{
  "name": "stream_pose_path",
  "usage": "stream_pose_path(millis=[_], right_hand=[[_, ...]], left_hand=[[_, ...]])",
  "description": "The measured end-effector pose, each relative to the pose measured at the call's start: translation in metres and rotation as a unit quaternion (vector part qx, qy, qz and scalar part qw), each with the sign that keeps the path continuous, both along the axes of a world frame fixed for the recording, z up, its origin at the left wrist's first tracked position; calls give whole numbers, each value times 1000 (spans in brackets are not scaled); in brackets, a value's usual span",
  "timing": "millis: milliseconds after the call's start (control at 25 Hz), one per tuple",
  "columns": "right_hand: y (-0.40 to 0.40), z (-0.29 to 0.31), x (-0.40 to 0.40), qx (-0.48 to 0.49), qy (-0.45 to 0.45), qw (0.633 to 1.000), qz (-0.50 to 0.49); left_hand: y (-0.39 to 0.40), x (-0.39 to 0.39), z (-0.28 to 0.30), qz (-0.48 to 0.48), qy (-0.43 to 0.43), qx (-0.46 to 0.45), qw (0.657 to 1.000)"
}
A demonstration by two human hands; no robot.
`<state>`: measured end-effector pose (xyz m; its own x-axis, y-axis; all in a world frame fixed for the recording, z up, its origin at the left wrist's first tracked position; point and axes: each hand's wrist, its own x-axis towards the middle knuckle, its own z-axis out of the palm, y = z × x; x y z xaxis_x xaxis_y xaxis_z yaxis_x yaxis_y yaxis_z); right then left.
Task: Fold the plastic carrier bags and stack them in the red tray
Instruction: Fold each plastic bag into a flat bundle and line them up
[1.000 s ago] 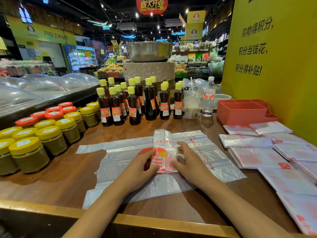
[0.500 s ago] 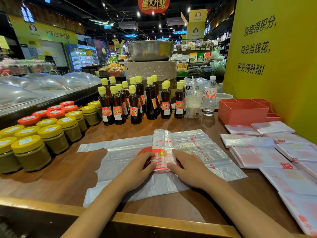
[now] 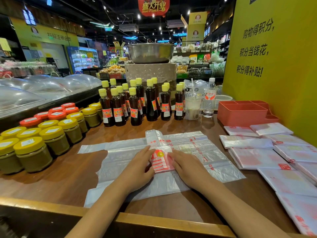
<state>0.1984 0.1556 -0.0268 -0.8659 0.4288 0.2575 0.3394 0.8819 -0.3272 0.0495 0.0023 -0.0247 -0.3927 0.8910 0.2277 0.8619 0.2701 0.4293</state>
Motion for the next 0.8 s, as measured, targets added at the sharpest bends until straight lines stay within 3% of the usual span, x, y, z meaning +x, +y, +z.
stream_pose_path(millis=[240,440,800], right_hand=[[0,-5,-1,-11,-63,997,46],[0,0,4,-27,-20,998,45],[-1,-2,7,12,-151,987,57]], left_hand=[[7,5,-1,-15,61,-52,997],[12,-3,-11,-6,90,-167,982],[1,6,-3,-63,103,-170,978]])
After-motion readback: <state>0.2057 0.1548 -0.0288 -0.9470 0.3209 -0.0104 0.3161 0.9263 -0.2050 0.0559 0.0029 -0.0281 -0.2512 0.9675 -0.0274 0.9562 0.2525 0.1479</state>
